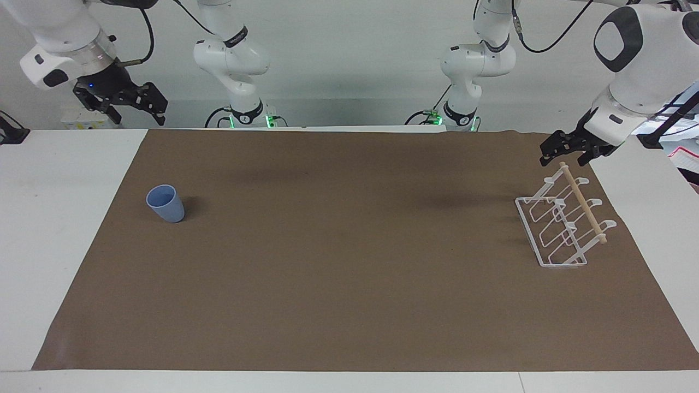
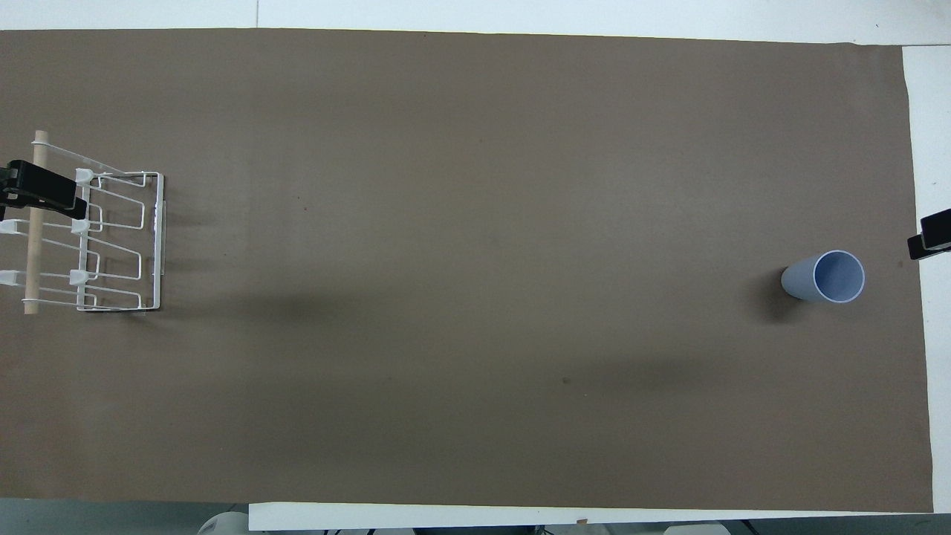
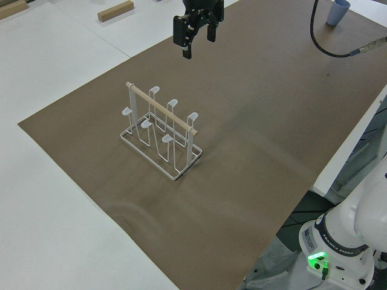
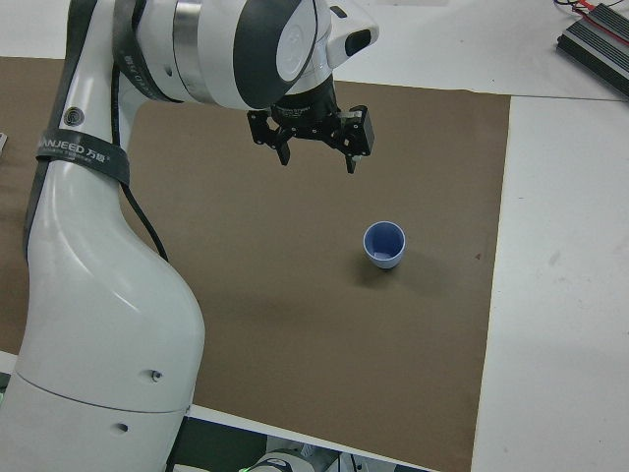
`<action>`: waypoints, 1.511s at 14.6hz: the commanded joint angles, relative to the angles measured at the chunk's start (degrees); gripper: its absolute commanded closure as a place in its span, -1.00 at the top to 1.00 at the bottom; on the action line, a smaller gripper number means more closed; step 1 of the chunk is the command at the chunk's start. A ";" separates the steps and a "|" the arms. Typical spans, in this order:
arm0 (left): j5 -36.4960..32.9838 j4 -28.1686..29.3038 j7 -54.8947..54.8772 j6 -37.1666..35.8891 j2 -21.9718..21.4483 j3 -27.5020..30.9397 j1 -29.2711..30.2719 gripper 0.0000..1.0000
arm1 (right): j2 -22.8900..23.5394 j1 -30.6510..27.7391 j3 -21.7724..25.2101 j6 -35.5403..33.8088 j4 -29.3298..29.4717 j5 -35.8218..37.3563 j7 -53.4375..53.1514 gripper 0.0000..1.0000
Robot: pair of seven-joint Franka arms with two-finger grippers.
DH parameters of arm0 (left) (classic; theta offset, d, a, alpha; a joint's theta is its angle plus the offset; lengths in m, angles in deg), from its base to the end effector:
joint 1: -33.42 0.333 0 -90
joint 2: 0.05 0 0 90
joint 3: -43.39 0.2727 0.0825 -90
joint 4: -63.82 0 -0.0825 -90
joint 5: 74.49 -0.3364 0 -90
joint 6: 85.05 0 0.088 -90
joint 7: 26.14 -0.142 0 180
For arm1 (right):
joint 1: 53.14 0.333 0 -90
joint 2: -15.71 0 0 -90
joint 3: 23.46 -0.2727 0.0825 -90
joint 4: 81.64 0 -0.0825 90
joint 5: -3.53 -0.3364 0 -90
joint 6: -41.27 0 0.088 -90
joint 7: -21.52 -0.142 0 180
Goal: Hang cup on cup holder
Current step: 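Reach the right gripper down to the light blue cup's rim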
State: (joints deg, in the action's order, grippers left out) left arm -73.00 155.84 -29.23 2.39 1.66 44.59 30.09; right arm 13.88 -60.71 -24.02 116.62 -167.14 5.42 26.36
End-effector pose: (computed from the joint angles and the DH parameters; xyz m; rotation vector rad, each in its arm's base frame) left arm 0.5031 -0.0226 0.5128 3.1074 -0.1412 -0.1706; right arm 0.4614 -0.0620 0.5741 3.1147 -0.0684 -0.2307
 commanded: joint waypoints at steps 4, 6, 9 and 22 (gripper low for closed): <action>0.35 1.85 0.45 0.19 -1.71 0.20 0.07 1.00 | -0.10 -0.42 -0.32 0.07 -0.37 0.22 -0.26 1.00; 0.35 1.85 0.45 0.19 -1.71 0.12 0.07 1.00 | -1.42 -0.95 -0.15 1.20 -3.27 0.22 4.19 1.00; 0.35 1.85 0.45 0.10 -1.71 0.12 0.07 1.00 | -4.05 -4.63 0.12 14.71 -13.96 0.13 13.16 1.00; 0.35 1.85 0.45 0.10 -1.71 0.12 0.07 1.00 | 3.41 -12.38 0.12 43.47 -35.79 -1.01 25.40 1.00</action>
State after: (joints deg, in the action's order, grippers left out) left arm -73.00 155.84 -29.23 2.39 1.66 44.59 30.09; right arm 17.91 -72.23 -23.45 157.01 -200.27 5.38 50.19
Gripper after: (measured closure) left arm 0.000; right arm 0.000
